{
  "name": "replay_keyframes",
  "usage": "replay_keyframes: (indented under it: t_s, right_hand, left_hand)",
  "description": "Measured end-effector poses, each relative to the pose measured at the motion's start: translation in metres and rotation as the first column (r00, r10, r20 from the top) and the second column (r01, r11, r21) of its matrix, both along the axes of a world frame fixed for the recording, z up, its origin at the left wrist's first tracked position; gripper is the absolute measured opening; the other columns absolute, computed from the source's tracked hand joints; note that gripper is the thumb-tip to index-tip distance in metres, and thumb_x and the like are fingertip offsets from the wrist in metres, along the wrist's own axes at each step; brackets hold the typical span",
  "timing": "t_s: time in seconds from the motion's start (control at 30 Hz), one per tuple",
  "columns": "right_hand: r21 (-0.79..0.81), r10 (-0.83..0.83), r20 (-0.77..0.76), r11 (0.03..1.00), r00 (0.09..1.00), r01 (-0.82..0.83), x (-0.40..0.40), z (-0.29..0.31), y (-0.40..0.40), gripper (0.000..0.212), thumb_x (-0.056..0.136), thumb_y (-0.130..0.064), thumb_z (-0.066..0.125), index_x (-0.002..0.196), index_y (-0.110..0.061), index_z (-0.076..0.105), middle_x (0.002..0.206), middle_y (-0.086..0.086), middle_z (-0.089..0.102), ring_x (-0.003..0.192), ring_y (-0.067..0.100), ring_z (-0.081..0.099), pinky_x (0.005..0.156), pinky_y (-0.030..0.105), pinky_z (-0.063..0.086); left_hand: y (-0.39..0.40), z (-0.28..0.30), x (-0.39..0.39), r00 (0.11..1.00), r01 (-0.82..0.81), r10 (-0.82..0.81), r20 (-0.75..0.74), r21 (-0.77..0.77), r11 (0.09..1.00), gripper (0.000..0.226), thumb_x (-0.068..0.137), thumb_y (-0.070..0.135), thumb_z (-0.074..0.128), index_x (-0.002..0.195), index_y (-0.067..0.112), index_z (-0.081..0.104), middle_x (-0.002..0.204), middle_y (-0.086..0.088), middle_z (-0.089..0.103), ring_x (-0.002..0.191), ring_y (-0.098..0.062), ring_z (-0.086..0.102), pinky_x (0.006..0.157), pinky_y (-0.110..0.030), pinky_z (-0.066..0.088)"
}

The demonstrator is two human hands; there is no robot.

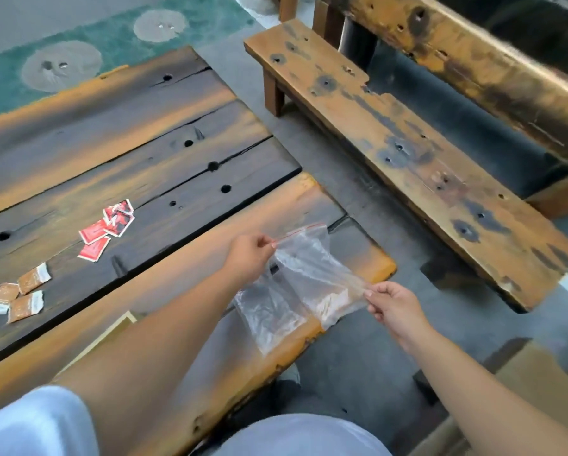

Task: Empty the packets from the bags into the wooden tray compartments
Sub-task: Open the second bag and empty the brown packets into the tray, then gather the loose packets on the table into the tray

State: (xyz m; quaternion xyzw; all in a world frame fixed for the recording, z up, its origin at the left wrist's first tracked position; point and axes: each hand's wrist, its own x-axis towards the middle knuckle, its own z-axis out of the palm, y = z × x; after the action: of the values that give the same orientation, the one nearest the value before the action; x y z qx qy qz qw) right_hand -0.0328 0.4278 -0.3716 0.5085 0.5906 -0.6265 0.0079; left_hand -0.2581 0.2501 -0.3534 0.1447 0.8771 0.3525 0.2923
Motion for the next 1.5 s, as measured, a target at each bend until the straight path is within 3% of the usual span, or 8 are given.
replay_keyframes:
  t_s: [0.27, 0.47, 0.57, 0.73, 0.87, 1.07, 1.23, 1.5]
  right_hand:
    - [-0.058, 0.039, 0.135, 0.998, 0.990, -0.031, -0.015, -0.048, 0.017, 0.003, 0.092, -0.007, 0.062, 0.095, -0.005, 0.062, 0.086, 0.012, 0.067, 0.071, 0.013, 0.062, 0.062, 0.023, 0.049]
    - [-0.083, 0.076, 0.182, 0.995, 0.980, -0.061, -0.020, -0.057, 0.012, 0.004, 0.092, -0.010, 0.063, 0.097, -0.009, 0.061, 0.097, 0.012, 0.070, 0.079, 0.015, 0.066, 0.070, 0.026, 0.053]
    - [-0.017, 0.170, 0.240, 0.985, 0.956, -0.171, -0.023, -0.050, 0.009, 0.021, 0.091, -0.017, 0.066, 0.109, -0.013, 0.057, 0.113, 0.005, 0.065, 0.086, 0.017, 0.064, 0.073, 0.029, 0.050]
    - [0.226, 0.283, 0.410, 0.890, 0.867, -0.397, -0.037, -0.030, 0.000, 0.062, 0.089, -0.032, 0.066, 0.143, -0.016, 0.040, 0.146, 0.007, 0.039, 0.121, 0.026, 0.051, 0.096, 0.038, 0.042]
    - [0.372, 0.437, 0.431, 0.711, 0.789, -0.597, -0.063, -0.011, -0.025, 0.074, 0.087, -0.039, 0.065, 0.150, -0.018, 0.030, 0.160, 0.004, 0.023, 0.143, 0.028, 0.028, 0.113, 0.046, 0.031]
    - [0.477, 0.751, 0.450, 0.255, 0.483, -0.841, -0.119, 0.014, -0.094, 0.087, 0.088, -0.060, 0.054, 0.156, -0.027, 0.010, 0.165, -0.002, -0.011, 0.152, 0.023, -0.008, 0.121, 0.047, 0.010]
    - [0.578, 0.855, 0.456, -0.074, 0.246, -0.812, -0.152, 0.035, -0.171, 0.089, 0.087, -0.063, 0.052, 0.156, -0.028, 0.009, 0.165, 0.001, -0.013, 0.152, 0.022, -0.008, 0.121, 0.041, 0.005]
    - [0.626, 0.889, 0.457, -0.339, -0.022, -0.703, -0.159, 0.055, -0.285, 0.092, 0.083, -0.068, 0.051, 0.156, -0.030, 0.008, 0.166, 0.001, -0.012, 0.152, 0.021, -0.009, 0.122, 0.043, 0.004]
  left_hand:
    - [0.026, -0.049, -0.017, 0.990, 0.116, -0.130, -0.053, -0.212, 0.970, 0.015, 0.093, 0.014, 0.058, 0.097, 0.010, 0.072, 0.091, -0.007, 0.072, 0.083, -0.020, 0.058, 0.072, -0.026, 0.041]
    - [0.022, -0.068, -0.019, 0.984, 0.139, -0.164, -0.064, -0.287, 0.948, 0.022, 0.094, 0.024, 0.054, 0.111, 0.020, 0.067, 0.102, -0.005, 0.070, 0.104, -0.029, 0.062, 0.091, -0.040, 0.050]
    - [0.016, -0.061, -0.019, 0.979, 0.146, -0.180, -0.091, -0.294, 0.945, 0.045, 0.094, 0.035, 0.054, 0.138, 0.022, 0.052, 0.133, -0.005, 0.055, 0.126, -0.028, 0.049, 0.106, -0.050, 0.039]
    - [-0.017, -0.032, -0.009, 0.968, 0.143, -0.197, -0.154, -0.305, 0.941, 0.063, 0.094, 0.048, 0.049, 0.151, 0.028, 0.031, 0.159, -0.003, 0.030, 0.146, -0.024, 0.024, 0.114, -0.051, 0.023]
    - [-0.070, -0.012, 0.001, 0.968, 0.090, -0.167, -0.189, -0.361, 0.928, 0.074, 0.091, 0.056, 0.049, 0.154, 0.029, 0.020, 0.165, -0.004, 0.013, 0.151, -0.024, 0.011, 0.116, -0.053, 0.019]
    - [-0.156, 0.015, 0.018, 0.951, -0.085, -0.061, -0.302, -0.449, 0.889, 0.082, 0.087, 0.064, 0.044, 0.155, 0.033, 0.011, 0.167, -0.003, 0.001, 0.153, -0.023, 0.002, 0.119, -0.048, 0.016]
    - [-0.221, 0.037, 0.043, 0.931, -0.247, 0.056, -0.362, -0.508, 0.825, 0.087, 0.084, 0.070, 0.037, 0.156, 0.033, 0.006, 0.167, -0.003, -0.003, 0.153, -0.024, -0.002, 0.120, -0.049, 0.013]
    - [-0.327, 0.068, 0.105, 0.864, -0.473, 0.281, -0.418, -0.485, 0.736, 0.085, 0.087, 0.067, 0.042, 0.155, 0.035, 0.005, 0.166, -0.005, -0.003, 0.153, -0.026, -0.005, 0.119, -0.054, 0.012]
